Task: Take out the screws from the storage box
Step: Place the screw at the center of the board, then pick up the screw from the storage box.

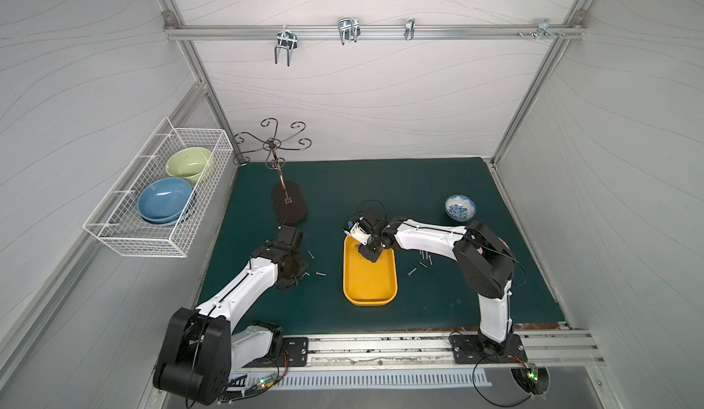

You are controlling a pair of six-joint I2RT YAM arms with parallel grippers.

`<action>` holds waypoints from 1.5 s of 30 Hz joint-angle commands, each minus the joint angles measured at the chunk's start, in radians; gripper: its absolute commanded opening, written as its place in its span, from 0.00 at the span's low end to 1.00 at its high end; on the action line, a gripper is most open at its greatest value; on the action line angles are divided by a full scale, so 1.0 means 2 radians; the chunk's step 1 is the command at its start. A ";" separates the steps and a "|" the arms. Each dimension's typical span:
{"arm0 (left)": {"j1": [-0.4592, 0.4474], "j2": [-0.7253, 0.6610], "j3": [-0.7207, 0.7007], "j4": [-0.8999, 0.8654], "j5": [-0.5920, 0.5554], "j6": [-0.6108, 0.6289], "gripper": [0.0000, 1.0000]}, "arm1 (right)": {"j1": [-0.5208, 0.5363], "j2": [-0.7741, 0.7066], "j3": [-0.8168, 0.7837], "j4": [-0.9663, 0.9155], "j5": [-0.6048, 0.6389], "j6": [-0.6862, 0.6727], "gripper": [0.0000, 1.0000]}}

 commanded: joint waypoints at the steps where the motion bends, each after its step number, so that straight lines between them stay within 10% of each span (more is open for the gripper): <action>1: 0.003 0.011 0.003 0.010 -0.003 0.004 0.14 | -0.002 0.013 0.011 -0.018 -0.005 0.000 0.32; 45: 0.004 -0.049 0.008 -0.025 -0.021 -0.001 0.22 | 0.020 0.048 -0.005 -0.026 -0.030 0.018 0.28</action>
